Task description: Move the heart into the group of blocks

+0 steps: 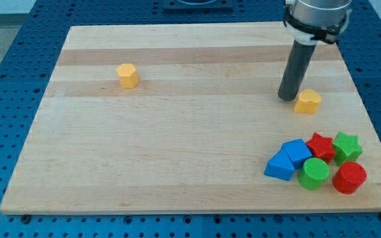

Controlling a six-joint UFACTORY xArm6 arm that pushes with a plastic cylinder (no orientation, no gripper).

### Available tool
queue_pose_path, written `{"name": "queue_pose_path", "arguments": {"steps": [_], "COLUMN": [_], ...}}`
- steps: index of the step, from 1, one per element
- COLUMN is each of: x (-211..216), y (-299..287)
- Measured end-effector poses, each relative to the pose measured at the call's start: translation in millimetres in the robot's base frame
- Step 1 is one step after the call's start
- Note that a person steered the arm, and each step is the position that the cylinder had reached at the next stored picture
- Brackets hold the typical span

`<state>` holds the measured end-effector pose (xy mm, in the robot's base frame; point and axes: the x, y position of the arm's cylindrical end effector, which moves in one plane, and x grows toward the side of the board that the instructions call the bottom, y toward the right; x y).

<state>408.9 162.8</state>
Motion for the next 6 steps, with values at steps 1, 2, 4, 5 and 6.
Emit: {"name": "queue_pose_path", "arguments": {"steps": [1, 2, 4, 5, 6], "x": [-3.4, -3.4, 37.9, 54.7, 62.7], "y": [17.8, 36.2, 53.1, 53.1, 53.1]}}
